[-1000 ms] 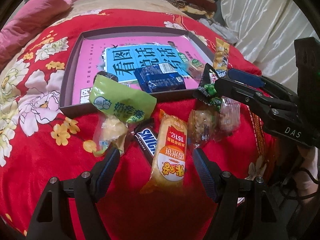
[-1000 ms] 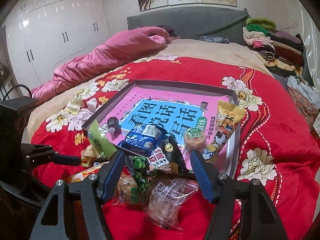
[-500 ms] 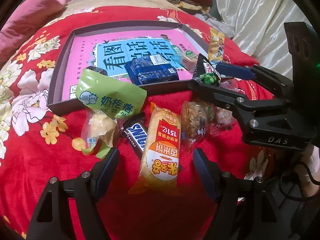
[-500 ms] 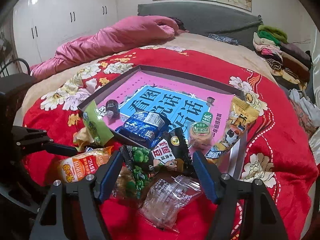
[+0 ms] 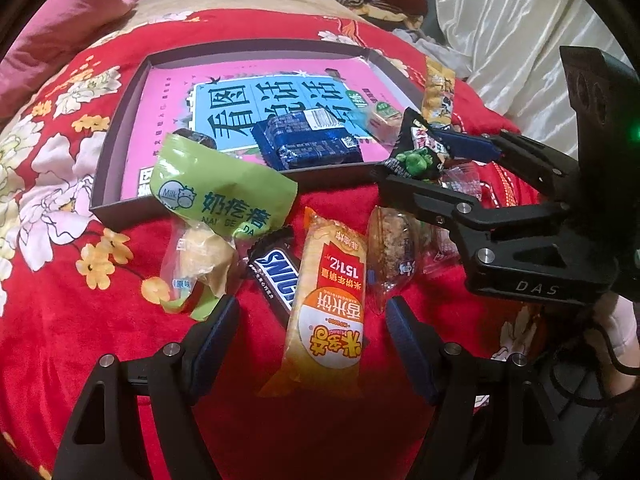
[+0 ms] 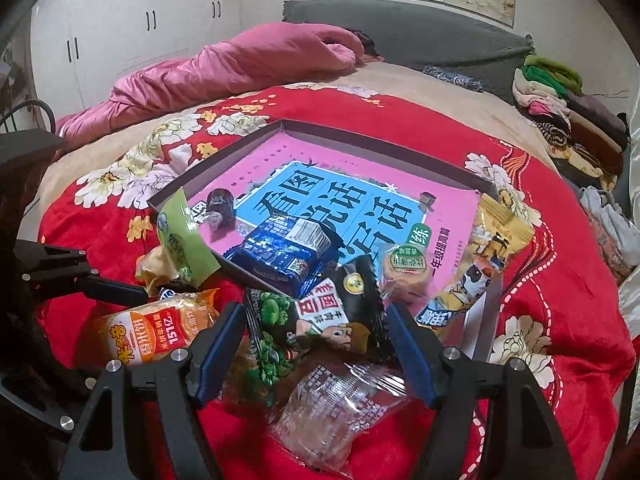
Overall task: Organize snacks
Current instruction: 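Grasp the black-and-green snack bag with right while left approaches the orange-wrapped cake, then grasp the orange-wrapped cake with the left gripper while the right lifts the black bag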
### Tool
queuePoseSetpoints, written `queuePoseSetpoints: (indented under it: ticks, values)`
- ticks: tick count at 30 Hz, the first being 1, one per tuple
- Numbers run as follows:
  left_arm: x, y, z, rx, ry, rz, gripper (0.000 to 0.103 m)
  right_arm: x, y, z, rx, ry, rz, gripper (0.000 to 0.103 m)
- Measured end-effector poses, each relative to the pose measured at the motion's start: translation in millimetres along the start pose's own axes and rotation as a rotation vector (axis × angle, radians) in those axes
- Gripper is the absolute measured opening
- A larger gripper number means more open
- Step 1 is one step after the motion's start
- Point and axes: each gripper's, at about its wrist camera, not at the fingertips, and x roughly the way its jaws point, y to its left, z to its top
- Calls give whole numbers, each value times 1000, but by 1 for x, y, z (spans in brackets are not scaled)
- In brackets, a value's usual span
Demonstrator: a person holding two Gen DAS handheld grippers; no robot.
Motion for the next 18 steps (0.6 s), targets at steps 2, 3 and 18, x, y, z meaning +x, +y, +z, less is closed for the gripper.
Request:
queuePoseSetpoints:
  ticks: [2,3,18]
  values:
    - [1,1,0,-4,3,-2,77,2,1,0,-11,2,-8,72]
    - [1,1,0,-6,4,-4,77,4,2,0,-16,5,-10,72]
    - [1,-6,5,18,2,-7,60,13,-4,-1,-6,26,-15,54]
